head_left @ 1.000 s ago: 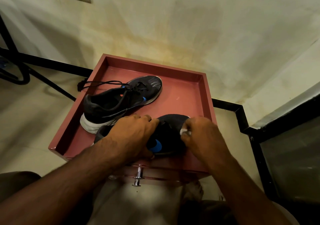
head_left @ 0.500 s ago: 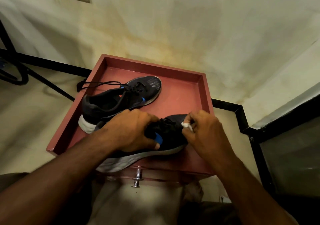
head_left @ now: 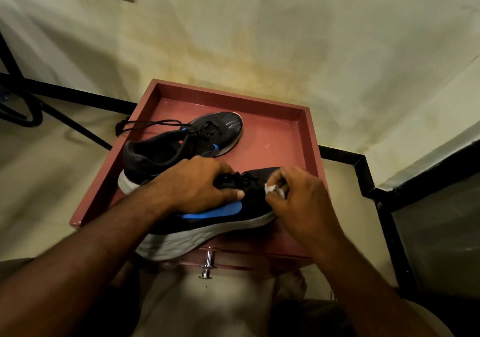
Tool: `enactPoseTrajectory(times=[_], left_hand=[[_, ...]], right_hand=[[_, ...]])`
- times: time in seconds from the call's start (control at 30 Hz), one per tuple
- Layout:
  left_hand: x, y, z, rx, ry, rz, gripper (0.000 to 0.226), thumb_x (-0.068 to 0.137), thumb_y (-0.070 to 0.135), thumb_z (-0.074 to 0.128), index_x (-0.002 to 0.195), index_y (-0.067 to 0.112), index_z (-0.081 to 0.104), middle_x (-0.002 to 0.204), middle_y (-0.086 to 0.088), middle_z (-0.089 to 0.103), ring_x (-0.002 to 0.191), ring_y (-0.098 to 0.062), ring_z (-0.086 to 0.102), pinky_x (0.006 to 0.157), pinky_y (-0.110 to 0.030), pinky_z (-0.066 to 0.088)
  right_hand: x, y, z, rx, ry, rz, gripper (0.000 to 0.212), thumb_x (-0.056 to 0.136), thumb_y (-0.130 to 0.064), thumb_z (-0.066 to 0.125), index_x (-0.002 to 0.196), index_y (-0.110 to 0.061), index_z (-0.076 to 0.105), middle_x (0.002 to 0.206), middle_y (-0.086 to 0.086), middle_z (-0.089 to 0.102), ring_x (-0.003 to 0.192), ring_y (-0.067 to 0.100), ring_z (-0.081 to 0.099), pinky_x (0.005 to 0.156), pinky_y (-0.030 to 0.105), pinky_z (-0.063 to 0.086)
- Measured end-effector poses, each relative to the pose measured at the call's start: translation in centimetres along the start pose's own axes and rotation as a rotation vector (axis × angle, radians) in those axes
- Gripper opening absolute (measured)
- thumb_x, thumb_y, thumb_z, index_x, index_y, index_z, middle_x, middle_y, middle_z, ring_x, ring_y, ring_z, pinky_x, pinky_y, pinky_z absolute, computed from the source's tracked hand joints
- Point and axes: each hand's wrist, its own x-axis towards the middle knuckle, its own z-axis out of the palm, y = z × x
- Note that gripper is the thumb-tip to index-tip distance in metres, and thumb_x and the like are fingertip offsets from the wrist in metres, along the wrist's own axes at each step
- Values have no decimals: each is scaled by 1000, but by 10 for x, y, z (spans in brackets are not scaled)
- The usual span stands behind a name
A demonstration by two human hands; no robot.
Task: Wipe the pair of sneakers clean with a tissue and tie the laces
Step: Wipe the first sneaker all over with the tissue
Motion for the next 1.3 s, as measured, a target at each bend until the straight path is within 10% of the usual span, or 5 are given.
enactPoseTrajectory(times=[0.3,0.53,1.0,1.17,1.3], left_hand=[[-6,12,14,119,27,-29,54,86,71,58,128,36,59,116,6,71,105,-20,67,85,-37,55],[-32,17,8,374,-149,-99,102,57,90,67,137,32,39,129,6,59,113,-22,63,84,-36,52],[-27,41,32,529,249,-97,62,83,35,72,137,14,50,112,-14,60,97,-35,57,80,-49,47],[-30,38,21,484,164,2,102,86,66,60,161,18,10,145,-12,39,129,-33,41,103,-46,38],[-32,26,-4,338,80,61,100,75,84,59,157,42,20,138,6,45,127,-19,42,96,-35,47]], right_hand=[[-3,-8,7,-126,-138,-1,11,89,-16,72,92,-27,71,93,-10,63,90,8,55,73,17,46],[2,16,6,-163,-109,58,19,85,-14,76,100,-21,68,97,-6,55,87,12,55,71,17,37],[23,19,-2,193,321,213,19,86,-16,74,103,-23,72,100,-1,63,78,11,64,70,22,54],[17,11,5,165,263,130,21,85,-10,74,101,-22,72,99,-8,62,79,4,64,67,6,48],[8,-1,6,132,188,-158,17,85,-7,70,98,-18,73,99,-9,70,92,8,66,81,23,56]])
